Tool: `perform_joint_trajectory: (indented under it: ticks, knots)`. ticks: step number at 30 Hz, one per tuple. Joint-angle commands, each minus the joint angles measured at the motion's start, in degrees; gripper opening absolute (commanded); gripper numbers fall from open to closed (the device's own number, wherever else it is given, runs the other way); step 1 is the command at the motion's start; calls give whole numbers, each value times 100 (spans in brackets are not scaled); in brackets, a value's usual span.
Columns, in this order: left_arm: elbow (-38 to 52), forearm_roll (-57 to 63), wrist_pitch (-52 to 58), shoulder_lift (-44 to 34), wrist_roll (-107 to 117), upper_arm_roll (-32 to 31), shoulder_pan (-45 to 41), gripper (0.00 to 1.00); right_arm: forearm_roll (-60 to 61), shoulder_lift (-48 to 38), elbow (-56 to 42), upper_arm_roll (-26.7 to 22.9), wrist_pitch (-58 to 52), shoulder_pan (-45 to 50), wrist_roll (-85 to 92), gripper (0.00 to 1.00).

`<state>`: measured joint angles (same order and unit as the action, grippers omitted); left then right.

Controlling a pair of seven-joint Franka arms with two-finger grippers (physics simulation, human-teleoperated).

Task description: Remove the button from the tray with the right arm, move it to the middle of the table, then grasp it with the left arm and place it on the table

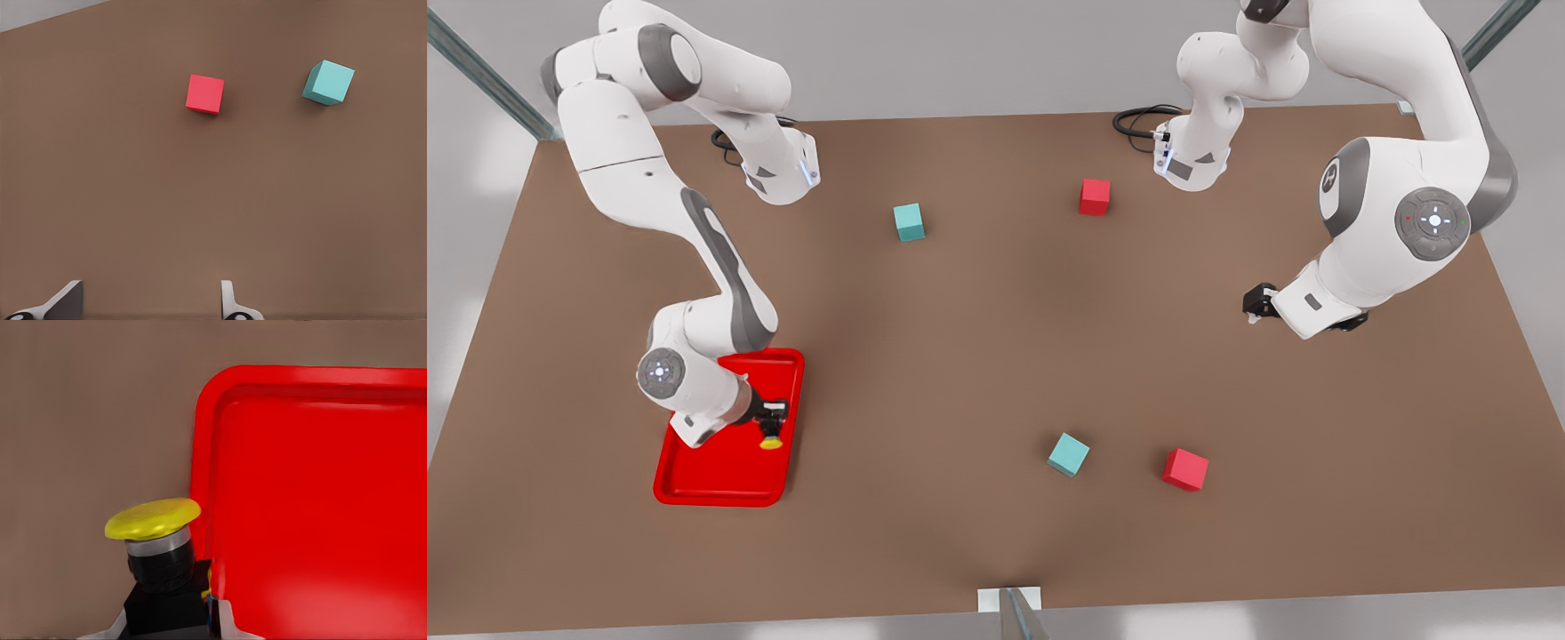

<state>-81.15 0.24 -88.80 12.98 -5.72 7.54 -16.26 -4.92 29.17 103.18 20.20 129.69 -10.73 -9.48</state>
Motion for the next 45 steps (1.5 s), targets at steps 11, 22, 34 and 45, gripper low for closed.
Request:
perform_joint_trajectory:
  ticks: [11,22,34,45]
  knots:
    - [3,11,11,2,1,1,-9,100,-53,1002,-2354,256,-1297,3015,-5176,41]
    - [3,11,3,2,1,1,-9,100,26,3718,-5581,-824,-1069,5151,-7770,42]
    - [3,11,-6,11,1,1,-9,100,26,3938,-5581,-869,-840,5256,-7718,100]
    - [574,-129,-1139,1558,4745,-7,-1353,100,431,1759,-5458,-236,-4126,3262,-3897,100]
